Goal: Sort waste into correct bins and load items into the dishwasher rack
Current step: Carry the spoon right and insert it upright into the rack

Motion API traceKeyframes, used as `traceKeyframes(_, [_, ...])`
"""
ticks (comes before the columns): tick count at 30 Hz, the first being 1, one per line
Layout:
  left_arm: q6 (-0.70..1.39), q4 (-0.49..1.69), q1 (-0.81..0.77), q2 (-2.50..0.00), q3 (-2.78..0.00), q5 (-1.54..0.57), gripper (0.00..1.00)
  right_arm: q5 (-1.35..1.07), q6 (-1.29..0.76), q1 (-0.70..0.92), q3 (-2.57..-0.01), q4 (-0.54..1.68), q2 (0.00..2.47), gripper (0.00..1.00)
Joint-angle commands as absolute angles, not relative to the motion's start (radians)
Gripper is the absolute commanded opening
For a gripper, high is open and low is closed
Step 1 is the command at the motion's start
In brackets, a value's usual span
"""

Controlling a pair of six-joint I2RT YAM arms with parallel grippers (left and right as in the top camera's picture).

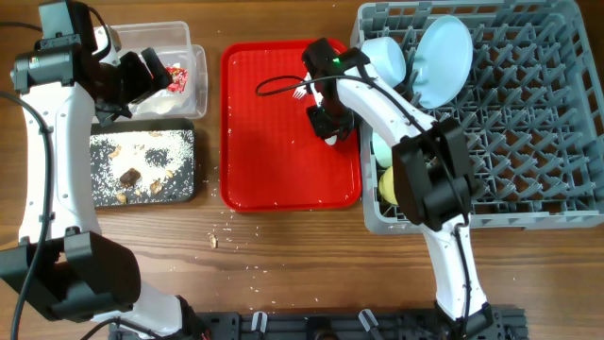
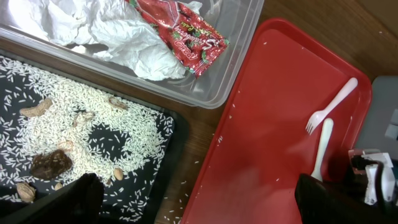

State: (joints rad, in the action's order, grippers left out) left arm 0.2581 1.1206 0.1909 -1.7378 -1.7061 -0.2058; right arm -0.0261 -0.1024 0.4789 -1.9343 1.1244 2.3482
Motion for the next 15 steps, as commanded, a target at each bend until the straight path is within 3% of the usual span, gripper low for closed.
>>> traceKeyframes(1, [0.270,1.119,0.193,-1.734,-1.715,-0.199,1.00,-0.046,-0.078,0.477,-1.964,1.142,2.195,0.19])
traceKeyframes(8, [0.270,1.119,0.193,-1.734,-1.715,-0.199,1.00,-0.014,-0.070,0.447,-1.964,1.181,1.980,0.20])
traceKeyframes(15, [0.270,1.119,0.193,-1.734,-1.715,-0.199,1.00,0.037,-0.070,0.282,-1.964,1.339,1.864,0.23])
